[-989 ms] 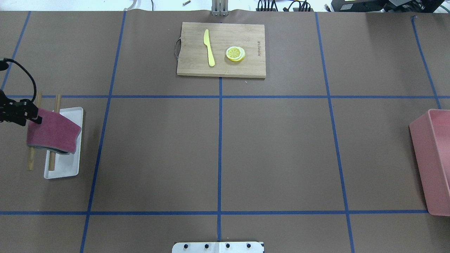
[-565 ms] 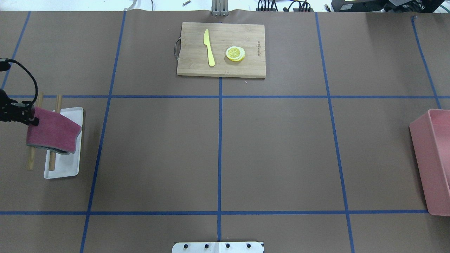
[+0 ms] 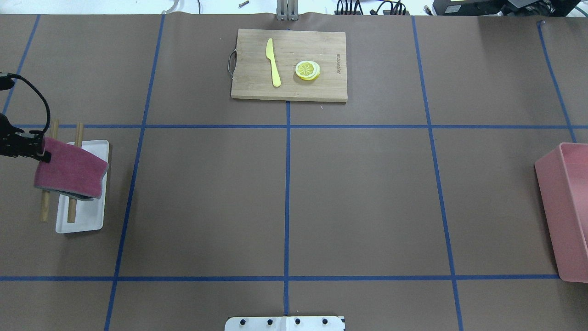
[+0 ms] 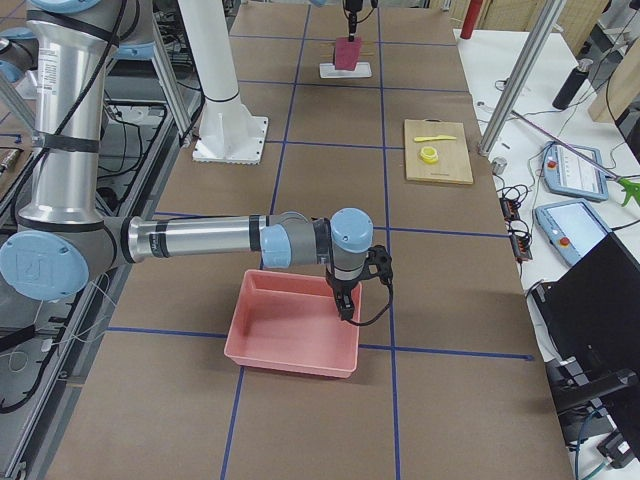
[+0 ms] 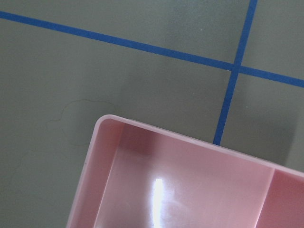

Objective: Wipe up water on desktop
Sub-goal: 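Lift the pink towel off the white tray with the left gripper, then carry the towel to table center with left gripper while right gripper approaches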

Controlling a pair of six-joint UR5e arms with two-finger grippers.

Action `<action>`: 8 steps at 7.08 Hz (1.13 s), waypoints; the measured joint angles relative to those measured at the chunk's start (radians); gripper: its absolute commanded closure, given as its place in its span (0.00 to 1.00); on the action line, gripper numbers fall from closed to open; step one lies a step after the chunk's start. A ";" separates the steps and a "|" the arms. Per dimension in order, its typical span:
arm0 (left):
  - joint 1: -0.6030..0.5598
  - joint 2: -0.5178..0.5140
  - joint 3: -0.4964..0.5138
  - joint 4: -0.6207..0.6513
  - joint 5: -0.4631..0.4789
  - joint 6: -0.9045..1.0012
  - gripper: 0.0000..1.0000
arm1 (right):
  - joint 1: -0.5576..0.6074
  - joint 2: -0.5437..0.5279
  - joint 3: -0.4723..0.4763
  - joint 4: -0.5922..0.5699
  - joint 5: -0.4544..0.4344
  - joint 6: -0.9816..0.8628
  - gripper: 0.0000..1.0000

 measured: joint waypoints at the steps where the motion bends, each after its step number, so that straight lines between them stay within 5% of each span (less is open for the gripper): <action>1: -0.003 -0.001 -0.026 0.001 -0.006 0.000 1.00 | 0.000 0.000 0.002 0.000 0.000 0.000 0.00; 4: -0.008 -0.108 -0.078 0.012 -0.097 -0.127 1.00 | -0.020 0.034 0.018 0.003 0.032 0.008 0.00; 8: 0.175 -0.573 0.013 0.080 -0.002 -0.544 1.00 | -0.256 0.239 0.139 0.005 0.058 0.324 0.00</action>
